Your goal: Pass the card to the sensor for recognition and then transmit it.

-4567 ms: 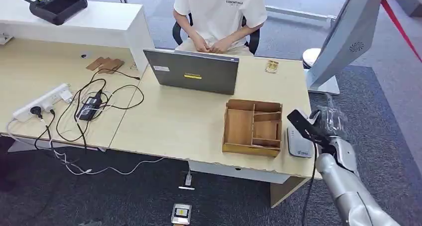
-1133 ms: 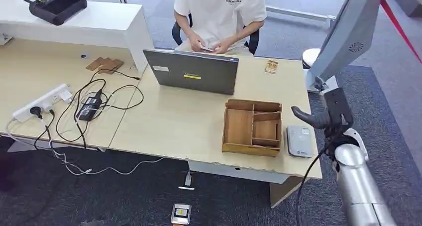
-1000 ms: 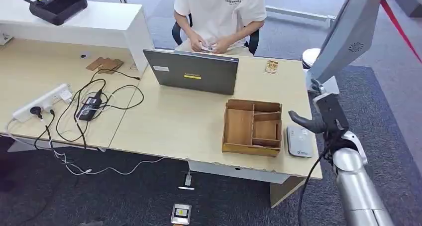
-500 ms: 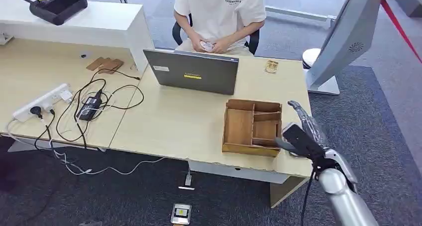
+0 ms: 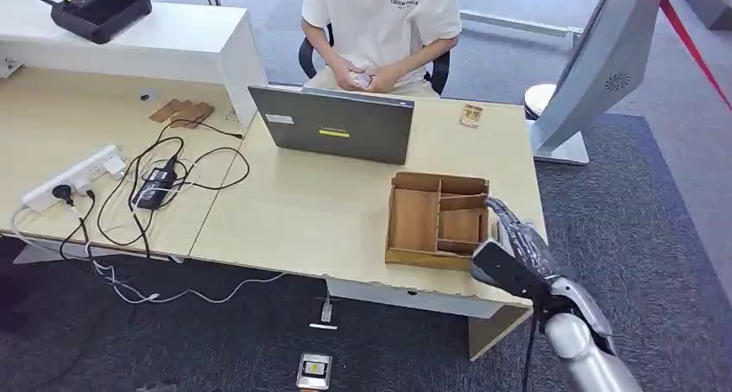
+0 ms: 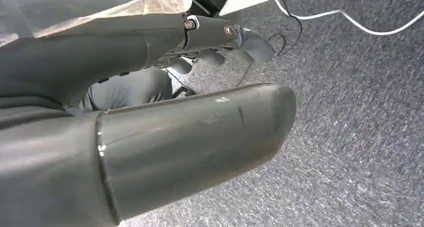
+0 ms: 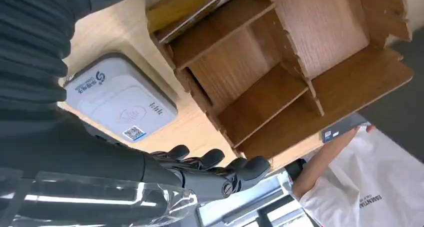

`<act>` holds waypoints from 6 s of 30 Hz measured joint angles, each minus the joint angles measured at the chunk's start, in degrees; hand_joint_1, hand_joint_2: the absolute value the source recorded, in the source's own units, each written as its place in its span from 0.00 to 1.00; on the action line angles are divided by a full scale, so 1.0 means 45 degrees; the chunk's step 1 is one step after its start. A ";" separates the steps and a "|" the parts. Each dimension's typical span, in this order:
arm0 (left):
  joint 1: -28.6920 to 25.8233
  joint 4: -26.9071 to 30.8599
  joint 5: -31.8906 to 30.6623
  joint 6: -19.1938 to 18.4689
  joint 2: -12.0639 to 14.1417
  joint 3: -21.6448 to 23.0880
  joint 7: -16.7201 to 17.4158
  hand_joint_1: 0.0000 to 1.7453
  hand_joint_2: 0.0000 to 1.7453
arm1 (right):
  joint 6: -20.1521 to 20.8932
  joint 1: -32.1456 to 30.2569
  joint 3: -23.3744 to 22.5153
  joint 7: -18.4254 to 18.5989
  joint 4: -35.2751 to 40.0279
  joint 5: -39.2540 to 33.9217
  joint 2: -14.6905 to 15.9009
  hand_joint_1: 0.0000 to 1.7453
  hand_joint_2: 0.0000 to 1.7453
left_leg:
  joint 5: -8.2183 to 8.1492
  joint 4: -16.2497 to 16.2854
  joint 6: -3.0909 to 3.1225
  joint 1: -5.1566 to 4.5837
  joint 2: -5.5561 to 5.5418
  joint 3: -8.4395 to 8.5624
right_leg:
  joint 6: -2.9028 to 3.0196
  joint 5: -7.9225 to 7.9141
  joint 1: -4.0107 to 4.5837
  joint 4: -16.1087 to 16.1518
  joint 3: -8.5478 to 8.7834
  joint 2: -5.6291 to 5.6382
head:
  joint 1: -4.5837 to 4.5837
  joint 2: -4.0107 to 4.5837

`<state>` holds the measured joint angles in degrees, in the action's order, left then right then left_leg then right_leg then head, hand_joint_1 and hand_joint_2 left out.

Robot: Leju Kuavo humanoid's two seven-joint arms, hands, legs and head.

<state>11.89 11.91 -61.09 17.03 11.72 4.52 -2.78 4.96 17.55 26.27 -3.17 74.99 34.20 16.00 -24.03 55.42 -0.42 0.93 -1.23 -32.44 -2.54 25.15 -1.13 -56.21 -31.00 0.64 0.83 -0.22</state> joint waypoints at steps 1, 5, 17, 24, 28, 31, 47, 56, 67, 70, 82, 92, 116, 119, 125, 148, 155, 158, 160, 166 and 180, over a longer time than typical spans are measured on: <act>-0.0015 0.0000 0.0025 0.0019 0.0005 -0.0019 0.0000 0.00 0.00 | 0.0000 0.0001 0.0050 0.0000 0.0005 0.0069 0.0015 0.00 1.00 | 0.0000 0.0000 0.0000 0.0000 0.0000 0.0000 | 0.0000 0.0000 0.0000 0.0000 0.0000 0.0000 | 0.0005 0.0000; -0.0086 0.0000 0.0059 0.0131 0.0029 -0.0058 -0.0058 0.00 0.00 | -0.0218 0.0010 0.0244 0.0184 0.0005 0.0781 0.0044 0.00 1.00 | 0.0000 0.0000 0.0000 0.0000 0.0000 -0.0001 | 0.0000 0.0000 0.0000 0.0000 0.0001 0.0000 | 0.0000 0.0000; -0.0264 0.0000 0.0190 0.0389 0.0029 -0.0189 -0.0053 0.00 0.00 | -0.2084 0.0213 0.0720 0.0918 -0.0821 0.3527 -0.0015 0.00 1.00 | 0.0000 -0.0001 0.0000 0.0000 -0.0001 -0.0003 | 0.0000 0.0000 0.0000 0.0001 0.0002 -0.0001 | 0.0000 0.0000; -0.0273 0.0000 0.0195 0.0388 0.0029 -0.0277 -0.0039 0.00 0.00 | -0.2263 0.0252 0.0856 0.0826 -0.1487 0.3673 -0.0019 0.00 1.00 | 0.0000 -0.0001 0.0000 0.0000 -0.0001 -0.0003 | 0.0000 0.0000 0.0000 0.0001 0.0002 -0.0001 | 0.0000 0.0000; -0.0274 0.0000 0.0195 0.0393 0.0029 -0.0291 0.0010 0.00 0.00 | -0.2259 0.0272 0.0890 0.0675 -0.1763 0.3673 -0.0019 0.00 1.00 | 0.0000 -0.0001 0.0000 0.0000 -0.0001 -0.0003 | 0.0000 0.0000 0.0000 0.0001 0.0001 -0.0001 | 0.0000 0.0000; -0.0274 0.0000 0.0190 0.0393 0.0029 -0.0296 0.0010 0.00 0.00 | -0.2259 0.0291 0.0933 0.0641 -0.1889 0.3673 -0.0019 0.00 1.00 | 0.0000 -0.0001 0.0000 0.0000 -0.0001 -0.0002 | 0.0000 0.0000 0.0000 0.0001 0.0001 -0.0001 | 0.0000 0.0000; -0.0259 0.0000 0.0015 0.0413 0.0015 -0.0364 -0.0063 0.00 0.00 | -0.4192 0.0608 0.1041 -0.0034 -0.2433 0.4226 -0.0442 0.00 1.00 | 0.0001 -0.0001 -0.0001 0.0000 0.0001 0.0000 | 0.0000 0.0000 0.0000 0.0000 0.0001 0.0000 | 0.0000 0.0000; -0.0218 0.0000 -0.0034 0.0345 0.0015 -0.0364 -0.0083 0.00 0.00 | -0.4362 0.0622 0.1070 -0.0049 -0.2613 0.4226 -0.0627 0.00 1.00 | 0.0001 0.0000 0.0000 0.0000 0.0001 0.0000 | 0.0000 0.0000 -0.0001 0.0001 0.0002 0.0000 | 0.0000 0.0000; -0.0219 0.0000 -0.0019 0.0345 0.0015 -0.0364 -0.0097 0.00 0.00 | -0.3949 0.0726 0.1123 -0.0233 -0.3026 0.4226 -0.0777 0.00 1.00 | 0.0001 0.0000 -0.0001 0.0000 0.0001 0.0001 | 0.0000 0.0000 0.0000 0.0001 0.0001 -0.0001 | 0.0000 0.0000; -0.0213 0.0000 -0.0024 0.0345 0.0015 -0.0364 -0.0068 0.00 0.00 | -0.3934 0.0736 0.1138 -0.0253 -0.3104 0.4226 -0.0777 0.00 1.00 | 0.0001 0.0000 -0.0001 0.0000 0.0001 0.0000 | 0.0000 0.0000 -0.0001 0.0001 0.0001 0.0000 | 0.0000 0.0000; -0.0177 0.0000 -0.0097 0.0340 -0.0010 -0.0364 0.0053 0.00 0.00 | -0.3861 0.0774 0.1162 -0.0291 -0.3279 0.4202 -0.0801 1.00 1.00 | 0.0001 0.0000 -0.0001 0.0000 0.0002 0.0002 | 0.0000 0.0000 0.0000 0.0000 0.0001 0.0000 | 0.0000 0.0000; -0.0193 0.0000 -0.0039 0.0354 -0.0010 -0.0364 0.0078 0.00 0.00 | -0.3769 0.0874 0.1162 -0.0423 -0.3555 0.4003 -0.0855 1.00 1.00 | 0.0001 0.0000 -0.0001 0.0000 0.0003 0.0000 | 0.0000 0.0000 -0.0001 0.0001 0.0002 0.0000 | 0.0000 0.0000; -0.0220 0.0000 -0.0092 0.0447 -0.0010 -0.0369 0.0058 0.00 0.00 | -0.4880 0.0844 0.1094 -0.0243 -0.3886 0.3970 -0.0845 1.00 1.00 | 0.0002 0.0000 0.0000 -0.0001 0.0010 0.0011 | 0.0000 -0.0003 -0.0001 0.0002 0.0014 0.0000 | 0.0000 0.0000; -0.0245 -0.0005 -0.0087 0.0485 -0.0010 -0.0369 0.0063 0.00 0.00 | -0.5511 0.0930 0.0905 -0.0243 -0.3649 0.3688 -0.0865 1.00 1.00 | 0.0002 0.0001 0.0000 -0.0002 0.0009 0.0010 | 0.0001 -0.0004 -0.0002 0.0000 0.0013 0.0000 | 0.0000 0.0000; -0.0242 -0.0005 -0.0228 0.0505 -0.0019 -0.0369 0.0019 0.00 0.00 | -0.5824 0.1764 0.0326 -0.0155 -0.2768 0.3420 -0.0889 1.00 1.00 | 0.0006 0.0002 -0.0004 -0.0001 0.0012 0.0014 | 0.0002 -0.0006 -0.0002 -0.0001 0.0011 0.0000 | 0.0000 0.0000; 0.0090 0.0000 -0.0821 0.0155 -0.0126 -0.0364 -0.0155 0.00 0.00 | -0.4806 0.2948 -0.0742 0.0000 -0.1243 0.3277 -0.1145 1.00 1.00 | 0.0008 0.0001 -0.0005 -0.0001 0.0010 0.0010 | 0.0003 -0.0008 -0.0001 -0.0004 0.0014 0.0000 | -0.0005 0.0000; 0.0579 0.0015 -0.1543 -0.0426 -0.0199 -0.0224 -0.0189 0.00 0.00 | -0.3822 0.5531 -0.0630 -0.0792 -0.3282 0.3858 -0.1822 1.00 1.00 | 0.0057 0.0001 -0.0014 -0.0002 0.0007 -0.0044 | 0.0010 -0.0051 -0.0002 -0.0019 -0.0043 0.0001 | 0.0000 0.0000; 0.1031 0.0024 -0.1967 -0.0787 -0.0311 -0.0019 -0.0165 0.00 0.00 | -0.3463 0.7662 -0.0543 -0.0918 -0.5403 0.4339 -0.2288 1.00 1.00 | 0.0085 0.0001 -0.0021 0.0005 -0.0014 -0.0067 | 0.0012 -0.0068 0.0002 -0.0021 -0.0061 -0.0008 | 0.0000 0.0000; 0.1203 0.0024 -0.2079 -0.0937 -0.0378 0.0092 -0.0121 0.00 0.00 | -0.3255 0.8497 -0.0451 -0.0812 -0.6463 0.4498 -0.2540 1.00 1.00 | 0.0085 0.0001 -0.0021 0.0012 -0.0016 -0.0063 | 0.0012 -0.0069 0.0009 -0.0021 -0.0053 -0.0009 | -0.0005 0.0000; 0.1479 0.0024 -0.2113 -0.1078 -0.0423 0.0296 -0.0078 0.00 0.00 | -0.3118 0.9520 -0.0363 -0.0233 -0.8637 0.4562 -0.3143 1.00 1.00 | 0.0084 0.0004 -0.0022 0.0012 -0.0013 -0.0061 | 0.0014 -0.0071 0.0009 -0.0017 -0.0056 -0.0008 | -0.0005 0.0000; 0.1794 0.0024 -0.2307 -0.1443 -0.0447 0.0617 0.0005 0.00 0.00 | -0.3376 0.9809 -0.0344 -0.0049 -1.0929 0.4430 -0.3468 0.07 1.00 | 0.0084 0.0007 -0.0022 0.0012 -0.0008 -0.0060 | 0.0016 -0.0075 0.0008 -0.0014 -0.0065 -0.0006 | 0.0000 0.0000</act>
<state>19.96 12.02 -71.47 10.53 9.70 7.30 -2.75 -10.23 61.69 24.72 -3.39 25.81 54.14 0.39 -23.65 55.46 -0.52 0.98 -1.26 -32.71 -2.47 24.81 -1.09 -56.28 -31.29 0.61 0.83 -0.22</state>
